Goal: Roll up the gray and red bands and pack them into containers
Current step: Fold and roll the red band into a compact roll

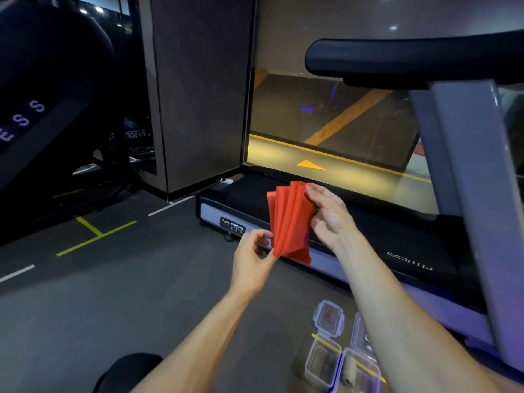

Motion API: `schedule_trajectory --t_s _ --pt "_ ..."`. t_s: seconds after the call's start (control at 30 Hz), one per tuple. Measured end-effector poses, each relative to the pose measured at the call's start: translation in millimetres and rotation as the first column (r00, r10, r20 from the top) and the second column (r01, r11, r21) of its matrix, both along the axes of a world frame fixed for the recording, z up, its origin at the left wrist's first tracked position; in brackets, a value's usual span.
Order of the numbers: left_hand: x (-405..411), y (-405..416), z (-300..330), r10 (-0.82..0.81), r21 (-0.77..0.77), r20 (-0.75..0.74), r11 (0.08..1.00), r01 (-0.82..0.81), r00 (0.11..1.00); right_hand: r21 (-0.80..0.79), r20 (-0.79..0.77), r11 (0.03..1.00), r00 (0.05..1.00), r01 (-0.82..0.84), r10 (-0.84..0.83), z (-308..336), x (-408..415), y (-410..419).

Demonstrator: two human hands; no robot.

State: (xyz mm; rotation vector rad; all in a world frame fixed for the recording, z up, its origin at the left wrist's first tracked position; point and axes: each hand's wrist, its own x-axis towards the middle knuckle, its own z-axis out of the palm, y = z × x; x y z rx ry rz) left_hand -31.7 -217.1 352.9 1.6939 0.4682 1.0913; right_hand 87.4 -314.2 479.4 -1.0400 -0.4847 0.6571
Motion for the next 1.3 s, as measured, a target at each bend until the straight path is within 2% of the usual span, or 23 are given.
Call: schedule_trajectory --t_s 0.13,0.27,0.33,0.43,0.53,0.7,0.9,1.17,1.23,1.3 --pt "-0.2 -1.7 -1.5 0.042 0.042 -0.015 0.998 -0.041 0.999 -0.002 -0.003 1.0 1.0 0.027 -0.027 -1.0 0.4 0.5" --pt "-3.9 -2.4 -10.2 -0.004 0.074 -0.035 0.997 0.007 0.999 -0.007 0.005 0.996 0.996 0.092 -0.092 -5.2 -1.5 1.7" --pt "-8.9 -1.7 -16.9 -0.072 0.025 -0.037 0.997 0.073 0.997 -0.009 0.005 0.997 0.997 0.072 -0.072 -4.0 -4.8 0.1" --pt "-17.8 3.7 -23.6 -0.184 -0.14 -0.075 0.975 0.173 0.98 -0.042 0.037 0.999 0.999 -0.032 0.034 5.3 -10.7 -4.4" --pt "-24.0 7.1 -19.1 -0.294 -0.181 -0.096 0.945 0.274 0.951 -0.038 0.062 0.994 0.993 -0.099 0.101 17.6 -16.3 -7.4" --pt "-26.2 2.2 -9.8 -0.238 -0.088 -0.091 0.969 0.23 0.967 -0.01 0.062 0.994 0.992 -0.111 0.112 28.9 -26.5 -8.2" --pt "-42.7 -7.6 -20.1 -0.332 0.006 -0.157 0.942 0.337 0.93 0.045 0.028 0.996 0.996 -0.083 0.082 36.0 -39.9 -13.6" --pt "-52.2 -9.9 -22.7 -0.172 0.121 -0.283 0.97 0.213 0.944 0.079 -0.004 0.996 0.999 -0.051 0.052 25.1 -42.4 -22.8" --pt "-49.5 -10.9 -21.2 -0.134 0.076 -0.285 0.984 0.162 0.949 0.084 -0.014 0.995 0.998 -0.052 0.054 22.2 -39.4 -25.3" --pt "-44.9 -11.2 -20.5 -0.132 -0.062 -0.259 0.991 0.12 0.957 0.075 -0.001 0.996 0.999 -0.042 0.042 20.2 -36.1 -25.2"
